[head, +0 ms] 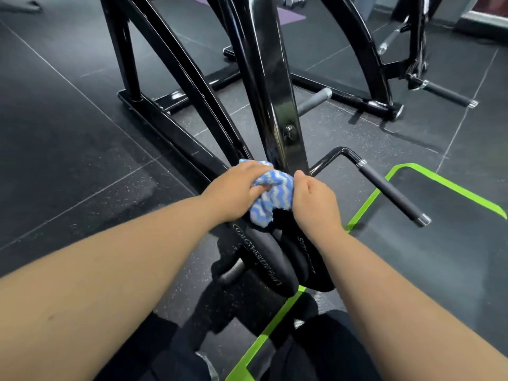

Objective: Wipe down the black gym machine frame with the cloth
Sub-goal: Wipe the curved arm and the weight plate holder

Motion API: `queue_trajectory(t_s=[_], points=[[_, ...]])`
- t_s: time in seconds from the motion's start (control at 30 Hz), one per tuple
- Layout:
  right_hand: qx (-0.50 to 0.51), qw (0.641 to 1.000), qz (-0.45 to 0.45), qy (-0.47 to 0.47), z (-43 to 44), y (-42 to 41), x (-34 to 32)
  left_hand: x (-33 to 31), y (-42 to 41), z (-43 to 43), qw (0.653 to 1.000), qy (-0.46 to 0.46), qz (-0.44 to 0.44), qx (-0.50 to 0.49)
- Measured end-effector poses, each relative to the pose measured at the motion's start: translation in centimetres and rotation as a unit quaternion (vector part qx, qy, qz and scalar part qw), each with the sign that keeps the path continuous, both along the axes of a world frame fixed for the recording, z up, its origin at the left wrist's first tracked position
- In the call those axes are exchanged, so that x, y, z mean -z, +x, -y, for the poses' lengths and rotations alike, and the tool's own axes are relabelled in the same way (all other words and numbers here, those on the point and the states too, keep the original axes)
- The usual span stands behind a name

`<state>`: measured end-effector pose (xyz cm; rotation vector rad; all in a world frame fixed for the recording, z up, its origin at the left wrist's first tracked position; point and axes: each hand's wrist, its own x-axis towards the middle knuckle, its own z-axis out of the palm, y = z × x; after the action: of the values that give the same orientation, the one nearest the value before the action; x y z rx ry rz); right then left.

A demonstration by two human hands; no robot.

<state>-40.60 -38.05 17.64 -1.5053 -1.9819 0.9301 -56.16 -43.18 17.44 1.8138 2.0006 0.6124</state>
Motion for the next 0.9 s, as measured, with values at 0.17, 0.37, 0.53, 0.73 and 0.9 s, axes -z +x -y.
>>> queue_trajectory(t_s=[0.17, 0.37, 0.53, 0.73, 0.9], points=[[0.026, 0.998, -0.027, 0.059, 0.3, -0.4, 0.5, -0.4, -0.1, -1.7, 0.990, -0.017, 0.005, -0.138], [0.042, 0.994, -0.018, 0.095, 0.4, -1.5, 0.7, 0.9, -1.5, -3.9, 0.978, -0.023, 0.011, -0.205], [0.035, 0.990, 0.067, 0.122, -0.4, -3.8, 0.2, 3.3, -4.9, -4.2, 0.980, -0.011, 0.046, -0.195], [0.090, 0.983, 0.022, 0.159, -0.1, -4.9, 0.6, 3.1, -3.9, -1.7, 0.978, 0.126, 0.156, -0.065], [0.127, 0.971, -0.052, 0.196, 1.1, -5.0, 0.9, 4.4, -4.7, -0.3, 0.970, 0.183, 0.145, -0.063]])
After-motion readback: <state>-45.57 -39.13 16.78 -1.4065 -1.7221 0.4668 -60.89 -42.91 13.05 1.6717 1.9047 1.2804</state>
